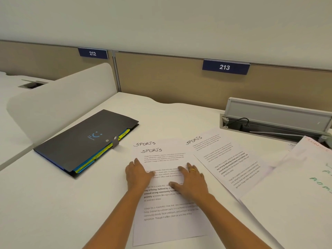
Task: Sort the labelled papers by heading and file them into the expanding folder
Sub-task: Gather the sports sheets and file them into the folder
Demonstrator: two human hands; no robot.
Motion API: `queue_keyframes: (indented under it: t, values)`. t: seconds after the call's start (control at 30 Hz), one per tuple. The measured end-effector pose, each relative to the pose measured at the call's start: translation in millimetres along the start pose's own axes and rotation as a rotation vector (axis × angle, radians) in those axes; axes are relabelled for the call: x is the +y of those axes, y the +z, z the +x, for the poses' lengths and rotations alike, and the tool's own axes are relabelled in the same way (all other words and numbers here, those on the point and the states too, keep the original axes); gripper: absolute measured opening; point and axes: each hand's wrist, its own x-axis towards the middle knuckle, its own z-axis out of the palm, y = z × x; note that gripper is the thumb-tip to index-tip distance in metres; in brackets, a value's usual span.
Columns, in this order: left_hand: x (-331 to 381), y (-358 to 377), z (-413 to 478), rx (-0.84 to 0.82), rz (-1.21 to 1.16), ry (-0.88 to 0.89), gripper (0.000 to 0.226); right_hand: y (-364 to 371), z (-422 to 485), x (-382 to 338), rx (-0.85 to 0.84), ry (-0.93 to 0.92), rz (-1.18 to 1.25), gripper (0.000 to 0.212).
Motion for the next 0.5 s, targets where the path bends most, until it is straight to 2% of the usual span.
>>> queue_keyframes:
  t: [0.2,0.43,0.5]
  values:
    - [11,-23,10,-0.002,-0.322,-0.142,0.062,3,9,-3,0.017,-0.03,0.05,0.077]
    - [11,-33,21,-0.091,-0.636,-0.27,0.082,3,10,2,0.052,-0.034,0.045,0.079]
    - [9,-33,21,-0.114,-0.645,-0.293,0.075,3,11,3,0.056,-0.037,0.041,0.08]
